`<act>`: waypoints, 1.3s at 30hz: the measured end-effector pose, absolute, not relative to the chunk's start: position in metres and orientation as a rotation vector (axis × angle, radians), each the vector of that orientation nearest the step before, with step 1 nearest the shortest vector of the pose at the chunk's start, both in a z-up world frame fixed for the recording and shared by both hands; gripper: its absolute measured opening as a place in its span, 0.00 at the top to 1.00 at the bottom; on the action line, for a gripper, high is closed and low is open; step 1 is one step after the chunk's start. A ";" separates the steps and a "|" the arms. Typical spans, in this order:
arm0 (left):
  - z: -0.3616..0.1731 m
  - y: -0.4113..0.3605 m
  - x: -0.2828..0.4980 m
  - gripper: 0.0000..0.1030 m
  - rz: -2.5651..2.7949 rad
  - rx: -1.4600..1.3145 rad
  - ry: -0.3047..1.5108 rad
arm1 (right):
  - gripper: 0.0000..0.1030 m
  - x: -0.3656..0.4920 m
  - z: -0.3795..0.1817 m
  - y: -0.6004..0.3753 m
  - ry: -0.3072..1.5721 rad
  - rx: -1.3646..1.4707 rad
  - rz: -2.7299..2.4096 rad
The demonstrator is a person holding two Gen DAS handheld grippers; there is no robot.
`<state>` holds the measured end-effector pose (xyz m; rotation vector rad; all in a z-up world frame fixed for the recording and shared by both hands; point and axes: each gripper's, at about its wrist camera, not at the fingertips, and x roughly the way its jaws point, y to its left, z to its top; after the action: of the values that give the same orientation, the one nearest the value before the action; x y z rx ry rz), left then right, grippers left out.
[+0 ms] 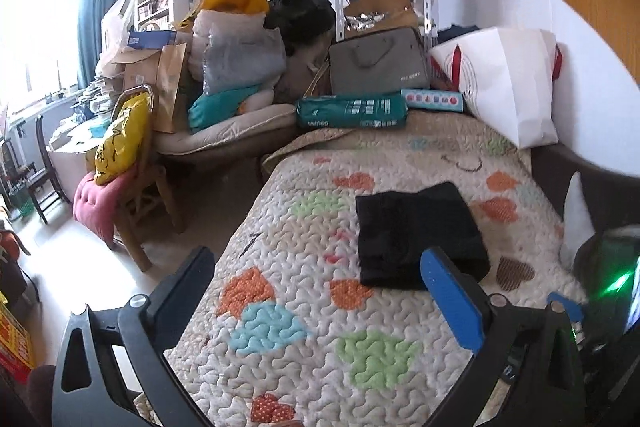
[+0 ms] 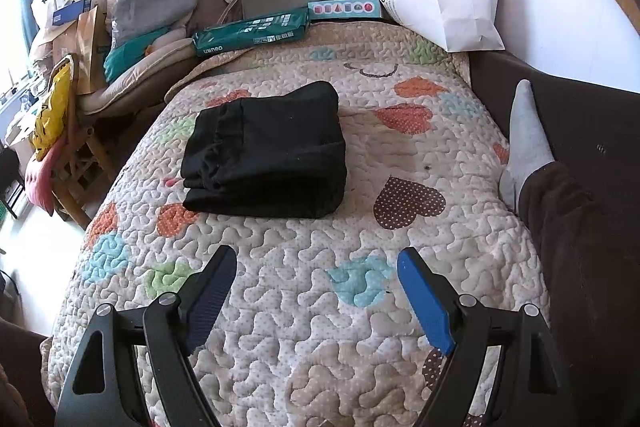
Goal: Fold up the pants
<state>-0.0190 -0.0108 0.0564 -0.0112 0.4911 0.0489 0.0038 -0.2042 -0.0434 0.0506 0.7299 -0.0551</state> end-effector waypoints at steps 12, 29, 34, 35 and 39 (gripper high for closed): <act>0.080 -0.004 -0.029 0.00 -0.021 -0.099 0.468 | 0.16 0.002 -0.040 -0.202 0.719 0.048 -0.047; 0.069 -0.011 -0.026 0.00 -0.060 -0.080 0.512 | 0.16 0.003 -0.042 -0.199 0.725 0.043 -0.038; 0.056 -0.014 -0.016 0.00 -0.117 -0.068 0.559 | 0.16 0.002 -0.042 -0.198 0.721 0.035 -0.036; 0.051 -0.014 -0.012 0.00 -0.122 -0.066 0.587 | 0.16 0.002 -0.042 -0.198 0.721 0.033 -0.034; 0.023 -0.014 0.002 0.00 -0.112 -0.059 0.706 | 0.16 0.003 -0.043 -0.198 0.721 0.031 -0.034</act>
<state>0.0022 -0.0140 0.0229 -0.0589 0.7059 -0.1117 0.0026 -0.1981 -0.0426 0.0306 0.7215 -0.0344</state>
